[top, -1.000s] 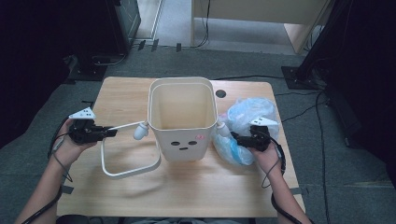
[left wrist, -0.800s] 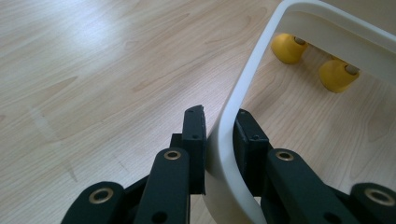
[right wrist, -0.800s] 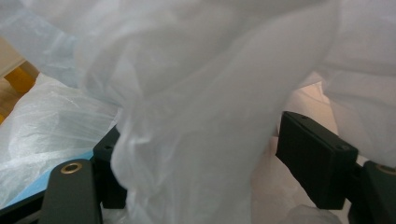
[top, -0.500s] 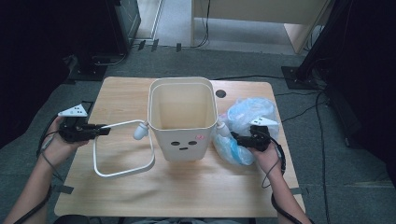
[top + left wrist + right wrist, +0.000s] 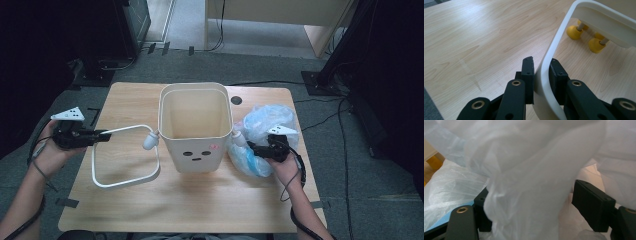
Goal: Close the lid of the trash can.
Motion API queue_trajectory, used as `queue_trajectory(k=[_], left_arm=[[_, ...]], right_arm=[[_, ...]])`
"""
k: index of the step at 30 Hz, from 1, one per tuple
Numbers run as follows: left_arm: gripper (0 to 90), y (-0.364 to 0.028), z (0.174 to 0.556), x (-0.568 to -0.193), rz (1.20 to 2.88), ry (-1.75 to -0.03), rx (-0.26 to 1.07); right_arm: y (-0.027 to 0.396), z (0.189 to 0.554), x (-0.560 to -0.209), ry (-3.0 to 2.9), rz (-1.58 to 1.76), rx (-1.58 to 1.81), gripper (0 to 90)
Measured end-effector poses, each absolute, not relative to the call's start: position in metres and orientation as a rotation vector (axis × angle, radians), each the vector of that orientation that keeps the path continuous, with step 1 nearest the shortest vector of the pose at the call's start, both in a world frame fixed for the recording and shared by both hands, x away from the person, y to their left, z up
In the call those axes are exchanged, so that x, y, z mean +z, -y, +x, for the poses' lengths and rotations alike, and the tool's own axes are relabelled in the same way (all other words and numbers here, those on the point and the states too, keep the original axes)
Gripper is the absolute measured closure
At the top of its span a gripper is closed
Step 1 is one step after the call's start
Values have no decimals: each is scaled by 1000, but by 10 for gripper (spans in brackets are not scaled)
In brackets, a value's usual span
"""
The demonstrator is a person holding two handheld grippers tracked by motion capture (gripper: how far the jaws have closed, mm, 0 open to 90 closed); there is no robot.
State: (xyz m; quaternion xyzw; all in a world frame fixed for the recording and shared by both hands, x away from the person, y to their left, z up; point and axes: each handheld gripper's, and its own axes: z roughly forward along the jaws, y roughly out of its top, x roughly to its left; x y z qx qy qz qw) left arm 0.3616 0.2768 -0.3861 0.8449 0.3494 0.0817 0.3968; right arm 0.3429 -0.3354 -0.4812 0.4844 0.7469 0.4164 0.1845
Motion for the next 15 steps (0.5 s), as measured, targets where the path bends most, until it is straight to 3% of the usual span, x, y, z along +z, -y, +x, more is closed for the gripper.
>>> queue_trajectory(k=[15], left_arm=[[770,-293,358,-361,2130,-883,215]], right_arm=[[335,343,-481,-2107,1362,1171,260]])
